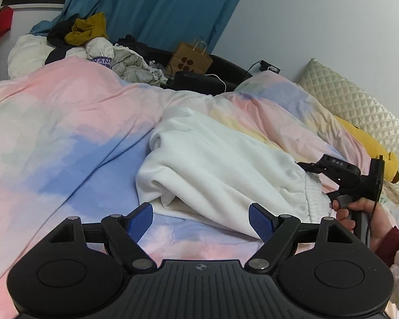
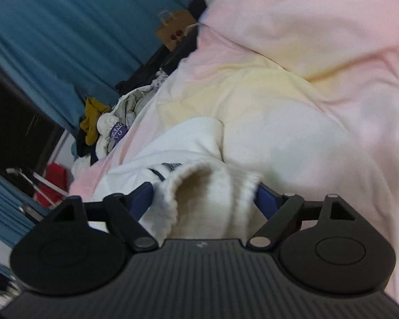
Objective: Fold clothes
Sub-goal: 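Lay the waistband on the folded sweatpants and open both grippers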
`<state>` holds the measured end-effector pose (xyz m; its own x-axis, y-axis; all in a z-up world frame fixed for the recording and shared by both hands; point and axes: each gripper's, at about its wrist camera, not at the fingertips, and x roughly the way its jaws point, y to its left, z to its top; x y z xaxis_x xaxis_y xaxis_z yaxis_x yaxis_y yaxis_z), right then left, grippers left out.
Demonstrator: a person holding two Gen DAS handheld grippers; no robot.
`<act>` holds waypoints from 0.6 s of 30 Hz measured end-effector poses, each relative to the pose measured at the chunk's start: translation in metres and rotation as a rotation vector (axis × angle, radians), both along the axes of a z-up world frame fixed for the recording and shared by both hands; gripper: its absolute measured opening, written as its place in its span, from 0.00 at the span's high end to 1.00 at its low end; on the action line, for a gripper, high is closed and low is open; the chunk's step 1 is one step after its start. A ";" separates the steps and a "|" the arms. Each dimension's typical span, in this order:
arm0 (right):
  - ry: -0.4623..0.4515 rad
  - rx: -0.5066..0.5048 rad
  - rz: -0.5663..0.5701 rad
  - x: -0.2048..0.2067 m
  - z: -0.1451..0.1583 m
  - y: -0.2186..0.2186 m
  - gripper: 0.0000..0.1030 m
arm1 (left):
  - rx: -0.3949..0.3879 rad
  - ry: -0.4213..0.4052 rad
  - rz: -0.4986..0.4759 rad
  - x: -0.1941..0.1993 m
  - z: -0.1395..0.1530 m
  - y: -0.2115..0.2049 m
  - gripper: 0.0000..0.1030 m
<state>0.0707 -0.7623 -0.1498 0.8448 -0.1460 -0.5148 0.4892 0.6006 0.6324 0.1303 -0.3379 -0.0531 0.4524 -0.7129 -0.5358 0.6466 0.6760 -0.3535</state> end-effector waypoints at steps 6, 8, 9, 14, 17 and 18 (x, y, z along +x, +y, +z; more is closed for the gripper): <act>-0.040 -0.177 0.062 0.024 0.049 0.015 0.76 | -0.039 -0.015 0.018 0.009 0.003 -0.006 0.21; -0.087 -0.215 0.064 0.031 0.070 0.012 0.77 | -0.042 -0.049 0.023 0.010 0.008 -0.007 0.21; -0.108 -0.227 0.060 0.034 0.078 0.008 0.77 | -0.043 -0.068 0.026 0.011 0.011 -0.007 0.21; -0.090 -0.219 0.000 0.055 0.073 -0.023 0.77 | -0.035 -0.126 0.034 0.017 0.021 -0.006 0.21; 0.014 -0.128 -0.059 0.059 0.021 -0.038 0.77 | -0.009 -0.125 0.044 0.024 0.020 0.000 0.21; 0.024 -0.102 -0.074 0.056 0.006 -0.041 0.76 | 0.003 -0.124 0.045 0.027 0.020 0.003 0.21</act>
